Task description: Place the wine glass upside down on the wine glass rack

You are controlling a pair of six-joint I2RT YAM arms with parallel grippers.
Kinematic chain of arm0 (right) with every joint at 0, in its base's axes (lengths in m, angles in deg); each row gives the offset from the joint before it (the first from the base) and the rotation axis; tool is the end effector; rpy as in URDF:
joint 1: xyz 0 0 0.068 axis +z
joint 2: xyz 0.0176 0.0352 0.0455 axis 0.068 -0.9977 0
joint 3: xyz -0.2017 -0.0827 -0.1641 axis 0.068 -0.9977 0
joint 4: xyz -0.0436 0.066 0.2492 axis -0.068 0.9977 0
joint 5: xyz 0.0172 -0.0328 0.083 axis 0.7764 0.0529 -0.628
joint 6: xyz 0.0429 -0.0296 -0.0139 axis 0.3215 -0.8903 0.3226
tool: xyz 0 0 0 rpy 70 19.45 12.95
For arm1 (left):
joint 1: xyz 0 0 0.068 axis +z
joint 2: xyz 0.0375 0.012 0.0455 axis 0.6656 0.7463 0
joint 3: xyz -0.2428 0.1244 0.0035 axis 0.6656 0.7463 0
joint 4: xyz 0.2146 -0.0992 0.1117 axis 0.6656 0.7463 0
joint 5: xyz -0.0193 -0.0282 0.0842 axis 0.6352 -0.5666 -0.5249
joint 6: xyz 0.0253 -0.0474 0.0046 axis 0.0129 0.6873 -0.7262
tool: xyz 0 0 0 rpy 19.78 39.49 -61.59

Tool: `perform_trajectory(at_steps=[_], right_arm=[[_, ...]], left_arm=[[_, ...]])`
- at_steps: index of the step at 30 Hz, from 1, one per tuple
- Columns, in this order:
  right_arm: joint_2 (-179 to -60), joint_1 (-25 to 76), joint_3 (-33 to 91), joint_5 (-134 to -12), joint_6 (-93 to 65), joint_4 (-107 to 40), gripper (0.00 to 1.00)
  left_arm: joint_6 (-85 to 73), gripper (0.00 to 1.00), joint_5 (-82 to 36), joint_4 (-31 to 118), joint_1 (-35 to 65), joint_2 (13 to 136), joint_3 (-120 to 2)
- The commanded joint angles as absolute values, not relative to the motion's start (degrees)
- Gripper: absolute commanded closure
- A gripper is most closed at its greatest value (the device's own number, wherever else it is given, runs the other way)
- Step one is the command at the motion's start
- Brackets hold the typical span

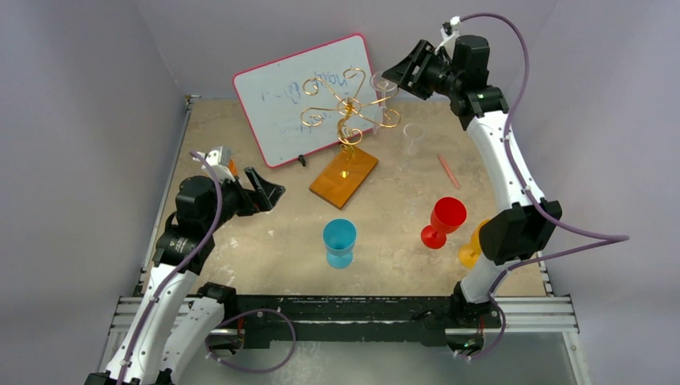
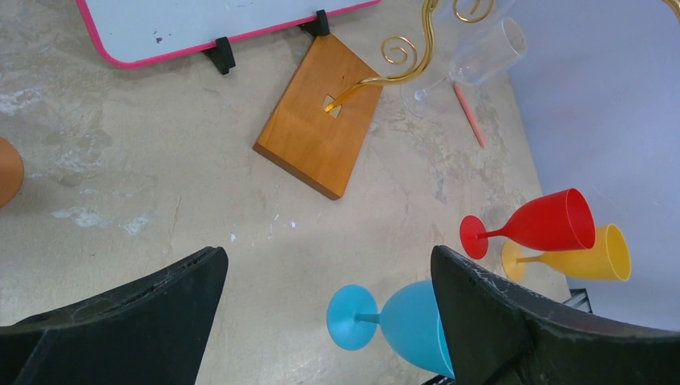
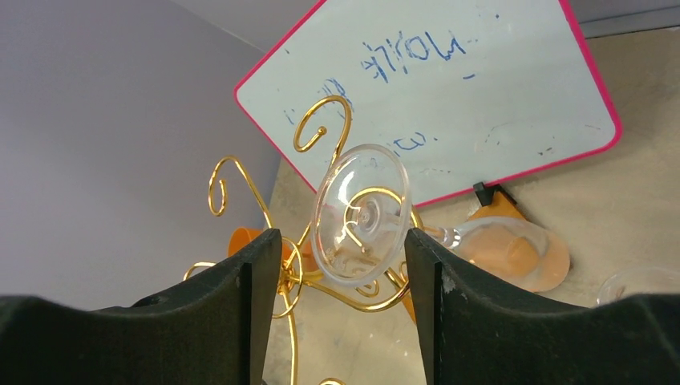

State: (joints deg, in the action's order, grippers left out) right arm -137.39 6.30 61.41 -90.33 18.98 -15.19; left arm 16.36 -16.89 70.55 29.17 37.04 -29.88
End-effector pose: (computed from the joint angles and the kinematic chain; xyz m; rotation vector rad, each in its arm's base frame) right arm 0.3893 0.0853 0.4547 0.1395 1.8302 1.0048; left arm 0.1464 -0.0417 0.3220 -0.1959 1.9686 -0.7853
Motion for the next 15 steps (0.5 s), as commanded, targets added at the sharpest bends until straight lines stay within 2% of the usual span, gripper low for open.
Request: perform_trajectory(at_steps=[1, 15], right_arm=[[-135.1, 6.2, 64.3, -88.7, 16.9, -14.7, 0.38], [-134.7, 6.1, 65.5, -87.9, 15.2, -12.5, 0.32]], left_arm=[[16.1, 0.03, -17.6, 68.5, 29.0, 36.6, -29.7], [16.0, 0.03, -18.7, 68.9, 29.0, 36.6, -29.9]])
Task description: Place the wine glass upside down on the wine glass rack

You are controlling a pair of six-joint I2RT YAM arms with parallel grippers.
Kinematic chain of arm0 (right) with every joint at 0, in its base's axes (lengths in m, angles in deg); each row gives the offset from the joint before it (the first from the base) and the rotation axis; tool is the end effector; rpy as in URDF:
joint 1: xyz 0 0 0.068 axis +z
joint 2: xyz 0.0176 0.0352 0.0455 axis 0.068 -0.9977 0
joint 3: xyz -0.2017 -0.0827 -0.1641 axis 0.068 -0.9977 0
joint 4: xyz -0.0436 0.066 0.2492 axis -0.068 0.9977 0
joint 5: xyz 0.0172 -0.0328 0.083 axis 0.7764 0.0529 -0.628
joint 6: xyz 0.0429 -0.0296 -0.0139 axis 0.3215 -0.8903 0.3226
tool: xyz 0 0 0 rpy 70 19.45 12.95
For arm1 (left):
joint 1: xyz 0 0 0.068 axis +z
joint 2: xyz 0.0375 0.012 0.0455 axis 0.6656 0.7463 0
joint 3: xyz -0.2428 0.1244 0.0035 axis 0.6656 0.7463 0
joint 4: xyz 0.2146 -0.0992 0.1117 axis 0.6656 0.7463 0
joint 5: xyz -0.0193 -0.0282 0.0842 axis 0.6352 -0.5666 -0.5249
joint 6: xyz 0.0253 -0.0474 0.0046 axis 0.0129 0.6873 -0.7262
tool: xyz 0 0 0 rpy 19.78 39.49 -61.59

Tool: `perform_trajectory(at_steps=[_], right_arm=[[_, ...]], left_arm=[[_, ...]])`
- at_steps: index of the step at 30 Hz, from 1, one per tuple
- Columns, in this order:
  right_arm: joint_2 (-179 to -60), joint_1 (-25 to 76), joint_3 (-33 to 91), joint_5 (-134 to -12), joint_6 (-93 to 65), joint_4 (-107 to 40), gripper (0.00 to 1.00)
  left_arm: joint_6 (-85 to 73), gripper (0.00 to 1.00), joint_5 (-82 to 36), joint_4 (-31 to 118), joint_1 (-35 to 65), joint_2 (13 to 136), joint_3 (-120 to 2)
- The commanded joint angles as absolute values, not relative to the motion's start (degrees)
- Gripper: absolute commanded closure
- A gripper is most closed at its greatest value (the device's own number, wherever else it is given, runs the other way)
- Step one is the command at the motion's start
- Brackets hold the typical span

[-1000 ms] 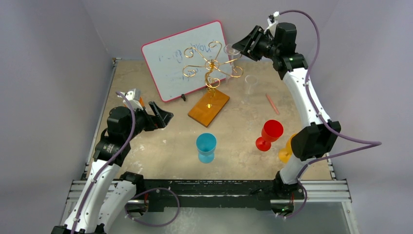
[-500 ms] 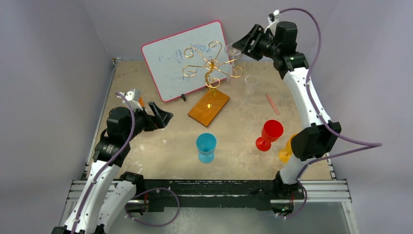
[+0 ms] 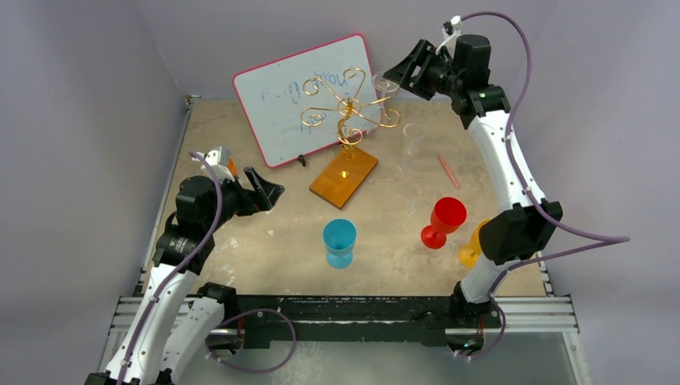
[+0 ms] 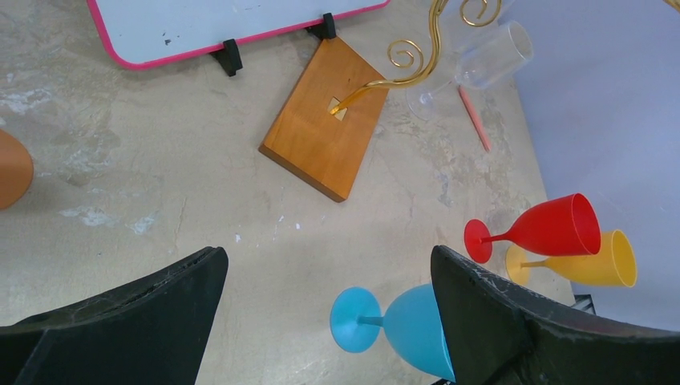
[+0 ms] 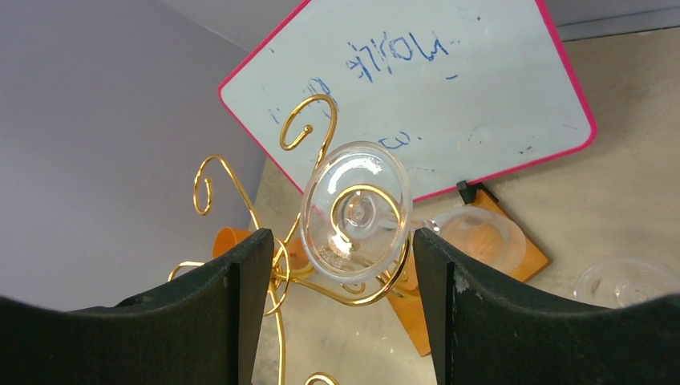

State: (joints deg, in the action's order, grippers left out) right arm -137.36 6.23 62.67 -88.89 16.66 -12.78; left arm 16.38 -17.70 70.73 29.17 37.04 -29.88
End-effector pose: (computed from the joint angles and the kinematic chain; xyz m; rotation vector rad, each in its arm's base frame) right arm 0.3872 0.0836 0.4578 0.1300 1.8409 0.9531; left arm 0.1465 -0.0412 0.3216 -0.2069 1.9692 -0.7717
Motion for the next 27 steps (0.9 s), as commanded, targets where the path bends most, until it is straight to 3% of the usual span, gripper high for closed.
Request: perform_trajectory(at_steps=[1, 16, 27], right_arm=[[-134.6, 6.1, 65.6, -87.9, 15.1, -12.4, 0.32], [-132.8, 6.1, 66.2, -85.9, 11.6, -9.9, 0.21], [-118.8, 6.1, 53.9, -81.7, 5.2, -13.1, 0.0]], left_arm=[[16.1, 0.03, -18.7, 68.9, 29.0, 36.6, -29.9], [16.3, 0.04, -23.4, 70.6, 29.0, 36.2, -30.4], [16.0, 0.15, -47.8, 85.2, 28.9, 44.4, -44.9]])
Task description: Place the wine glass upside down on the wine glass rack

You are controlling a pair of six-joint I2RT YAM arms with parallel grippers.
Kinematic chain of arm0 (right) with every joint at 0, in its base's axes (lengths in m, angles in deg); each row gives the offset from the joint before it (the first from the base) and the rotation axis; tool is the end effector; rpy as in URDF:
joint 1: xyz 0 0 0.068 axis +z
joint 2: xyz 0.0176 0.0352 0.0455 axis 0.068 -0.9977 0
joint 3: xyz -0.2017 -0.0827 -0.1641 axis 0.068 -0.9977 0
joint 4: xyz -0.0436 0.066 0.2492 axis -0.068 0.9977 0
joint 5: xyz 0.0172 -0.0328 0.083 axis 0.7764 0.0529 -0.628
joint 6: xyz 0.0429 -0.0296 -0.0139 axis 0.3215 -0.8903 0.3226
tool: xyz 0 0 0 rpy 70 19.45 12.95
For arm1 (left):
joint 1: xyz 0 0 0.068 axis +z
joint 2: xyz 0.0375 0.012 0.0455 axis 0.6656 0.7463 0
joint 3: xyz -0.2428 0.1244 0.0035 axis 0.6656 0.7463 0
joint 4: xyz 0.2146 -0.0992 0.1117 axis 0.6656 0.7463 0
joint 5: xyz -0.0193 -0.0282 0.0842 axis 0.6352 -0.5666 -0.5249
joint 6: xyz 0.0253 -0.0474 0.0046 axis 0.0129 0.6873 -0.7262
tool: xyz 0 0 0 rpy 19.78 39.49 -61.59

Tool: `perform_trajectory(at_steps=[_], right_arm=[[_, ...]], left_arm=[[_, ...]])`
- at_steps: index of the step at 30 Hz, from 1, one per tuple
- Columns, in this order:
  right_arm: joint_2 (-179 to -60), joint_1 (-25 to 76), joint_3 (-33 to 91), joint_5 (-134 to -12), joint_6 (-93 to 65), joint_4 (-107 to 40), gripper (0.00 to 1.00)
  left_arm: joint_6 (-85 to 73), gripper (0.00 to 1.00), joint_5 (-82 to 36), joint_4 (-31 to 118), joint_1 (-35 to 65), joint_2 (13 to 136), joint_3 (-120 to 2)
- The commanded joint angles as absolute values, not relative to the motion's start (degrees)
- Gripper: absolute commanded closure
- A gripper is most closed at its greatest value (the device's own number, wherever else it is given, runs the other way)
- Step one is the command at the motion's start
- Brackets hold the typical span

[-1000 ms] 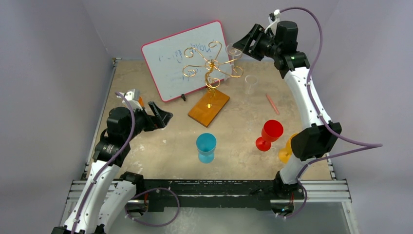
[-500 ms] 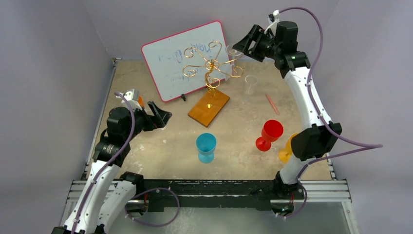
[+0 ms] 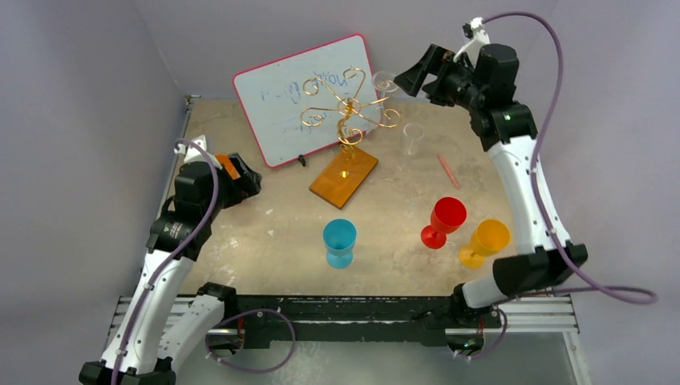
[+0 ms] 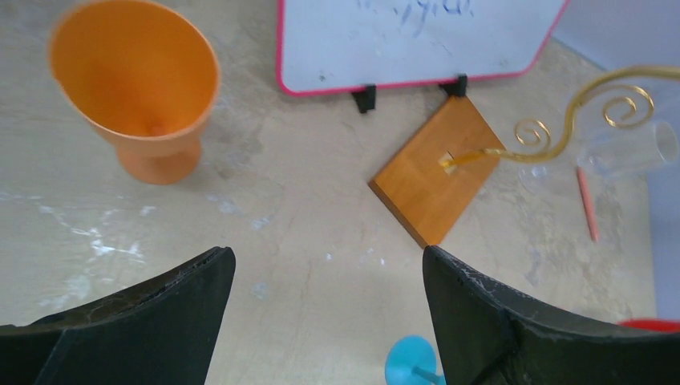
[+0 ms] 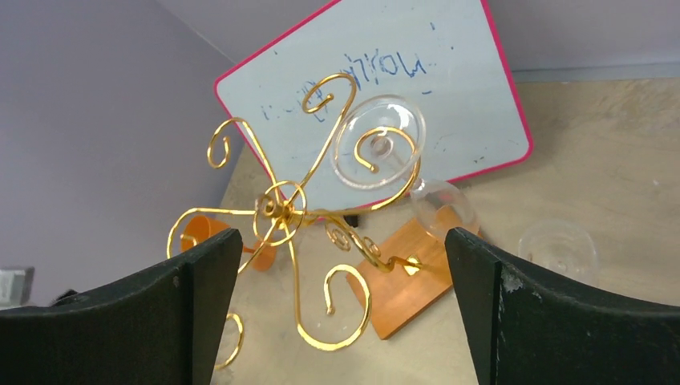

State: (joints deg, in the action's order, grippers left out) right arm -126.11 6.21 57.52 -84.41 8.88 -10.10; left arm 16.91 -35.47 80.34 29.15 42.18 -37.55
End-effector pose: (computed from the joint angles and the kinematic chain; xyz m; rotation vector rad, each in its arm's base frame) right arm 0.3266 0.0700 0.4908 0.0476 1.7574 0.7942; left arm 0.1558 -0.0321 0.3373 -0.4417 2.0159 -0.4453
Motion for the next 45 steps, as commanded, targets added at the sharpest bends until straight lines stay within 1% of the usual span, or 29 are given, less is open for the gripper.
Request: perform_trajectory(at_steps=[1, 5, 9, 11, 16, 20, 25, 30, 32, 35, 37, 40, 45], right_arm=[[-116.7, 6.1, 52.3, -80.8, 5.0, -13.6, 0.0], [-107.2, 6.1, 42.8, -79.0, 5.2, -18.9, 0.0], [-99.5, 6.1, 33.5, -78.5, 4.6, -25.3, 0.0], [-96.7, 6.2, 31.6, -78.4, 2.9, -26.6, 0.0], [-94.0, 6.1, 30.2, -80.8, 2.3, -26.6, 0.0], [-92.8, 6.1, 28.1, -82.6, 2.3, -25.8, 0.05], [-91.2, 6.1, 26.7, -81.7, 2.0, -25.4, 0.09], [-91.0, 6.2, 27.8, -81.3, 0.0, -23.9, 0.11], [-90.8, 6.2, 27.4, -81.5, -0.3, -23.8, 0.12], [-90.8, 6.2, 26.9, -81.5, -0.3, -23.3, 0.13], [-90.7, 6.2, 26.9, -81.6, -0.5, -23.0, 0.14], [-90.1, 6.2, 26.7, -81.4, -0.7, -23.0, 0.14], [-89.8, 6.2, 26.6, -82.0, -0.1, -23.3, 0.15]], left_arm=[[15.6, 0.15, -50.5, 86.1, 29.0, 45.6, -46.3], [13.5, 0.22, -58.3, 90.5, 29.0, 51.6, -50.1], [11.1, 0.31, -59.8, 89.6, 29.0, 57.2, -50.7], [10.2, 0.37, -60.9, 89.4, 29.0, 60.4, -51.3], [7.5, 0.41, -61.9, 86.5, 29.0, 66.3, -52.1], [5.4, 0.43, -62.3, 84.0, 29.0, 69.5, -52.4], [4.0, 0.45, -62.1, 84.2, 29.0, 71.9, -54.0], [4.6, 0.44, -60.1, 89.2, 29.0, 72.8, -59.6], [6.5, 0.43, -62.8, 90.6, 29.0, 73.0, -61.4], [12.8, 0.43, -70.3, 92.5, 29.1, 74.8, -64.2], [15.8, 0.44, -72.1, 92.3, 29.2, 76.6, -65.1], [18.4, 0.48, -72.5, 89.9, 29.4, 78.7, -65.3], [22.2, 0.63, -72.8, 85.8, 30.1, 82.3, -65.8]])
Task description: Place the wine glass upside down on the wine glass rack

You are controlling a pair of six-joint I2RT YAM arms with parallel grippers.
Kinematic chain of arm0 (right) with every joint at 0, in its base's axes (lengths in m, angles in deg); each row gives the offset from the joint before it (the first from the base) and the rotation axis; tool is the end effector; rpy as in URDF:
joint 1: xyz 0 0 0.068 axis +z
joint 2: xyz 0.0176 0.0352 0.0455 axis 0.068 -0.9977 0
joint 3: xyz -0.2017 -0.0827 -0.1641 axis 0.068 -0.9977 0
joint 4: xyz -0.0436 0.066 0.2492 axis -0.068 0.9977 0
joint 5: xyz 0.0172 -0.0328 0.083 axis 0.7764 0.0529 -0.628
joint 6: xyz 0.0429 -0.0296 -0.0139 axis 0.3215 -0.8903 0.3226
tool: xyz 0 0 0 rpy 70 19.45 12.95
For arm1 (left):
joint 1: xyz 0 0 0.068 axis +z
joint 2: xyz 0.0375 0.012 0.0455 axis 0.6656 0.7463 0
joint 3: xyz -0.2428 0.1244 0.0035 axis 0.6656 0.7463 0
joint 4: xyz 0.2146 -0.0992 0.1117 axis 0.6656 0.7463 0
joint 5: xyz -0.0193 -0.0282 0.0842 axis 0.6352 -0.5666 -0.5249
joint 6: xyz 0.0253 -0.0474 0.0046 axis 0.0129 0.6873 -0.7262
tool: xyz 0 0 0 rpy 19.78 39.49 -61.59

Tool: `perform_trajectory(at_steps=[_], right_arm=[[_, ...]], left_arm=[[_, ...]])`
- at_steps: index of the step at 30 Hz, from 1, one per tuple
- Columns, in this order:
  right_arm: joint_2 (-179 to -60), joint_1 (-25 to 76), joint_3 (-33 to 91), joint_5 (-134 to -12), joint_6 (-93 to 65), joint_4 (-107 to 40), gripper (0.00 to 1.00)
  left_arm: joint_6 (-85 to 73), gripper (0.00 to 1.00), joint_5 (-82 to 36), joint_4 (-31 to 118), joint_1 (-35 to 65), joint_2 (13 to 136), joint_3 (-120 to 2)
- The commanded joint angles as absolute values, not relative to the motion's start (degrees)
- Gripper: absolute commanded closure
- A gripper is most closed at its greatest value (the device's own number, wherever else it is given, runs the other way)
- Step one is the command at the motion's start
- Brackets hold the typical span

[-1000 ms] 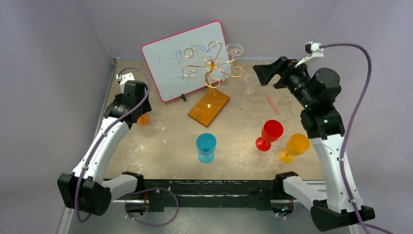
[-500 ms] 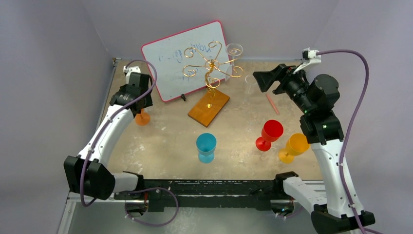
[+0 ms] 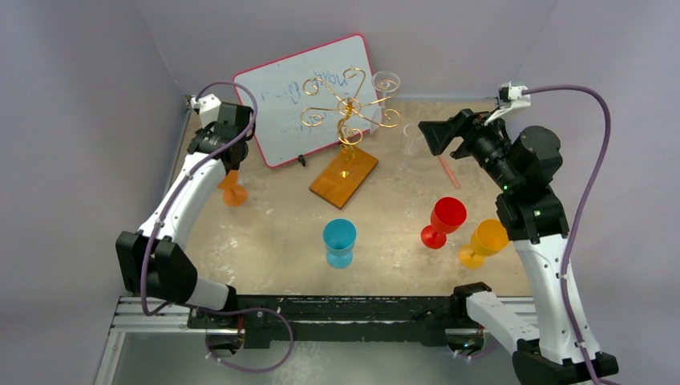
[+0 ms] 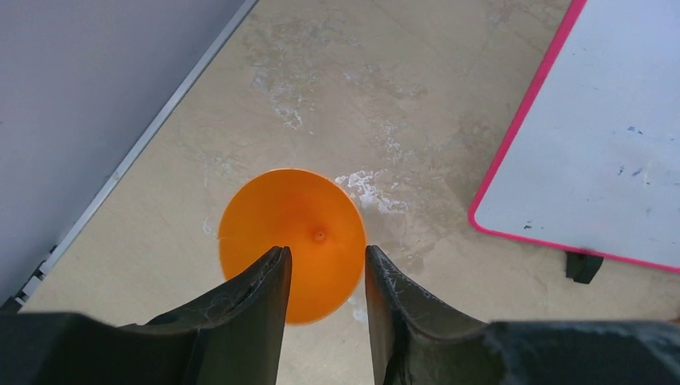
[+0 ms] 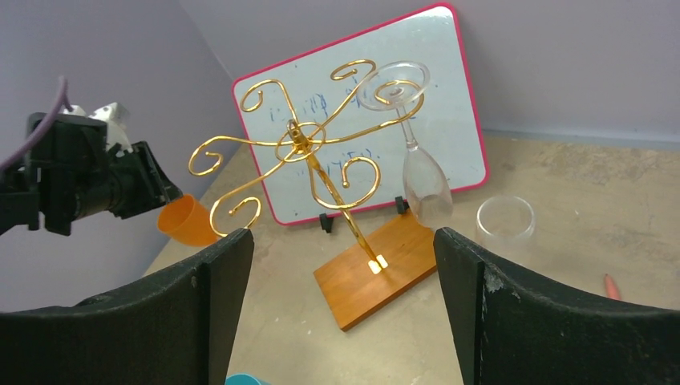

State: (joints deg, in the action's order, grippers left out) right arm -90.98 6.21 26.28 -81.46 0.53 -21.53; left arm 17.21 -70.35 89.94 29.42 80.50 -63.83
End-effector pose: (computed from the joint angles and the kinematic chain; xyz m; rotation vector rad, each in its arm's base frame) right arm 0.1708 0.0405 0.4799 -0.0884 1.4678 0.6498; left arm 0.2942 -0.0412 0.3407 -0.7238 2.0940 0.3737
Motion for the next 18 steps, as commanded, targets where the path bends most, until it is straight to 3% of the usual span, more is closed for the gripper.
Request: perform_trajectory(at_steps=[1, 18], right_arm=[[-90.0, 6.2, 26.7, -82.4, 0.0, -23.3, 0.16], [-91.7, 6.7, 26.3, -85.0, 2.1, -24.5, 0.18]], left_arm=[[22.8, 0.63, -73.3, 85.2, 30.1, 82.8, -65.8], [25.1, 0.63, -73.1, 81.9, 31.7, 88.8, -63.6]])
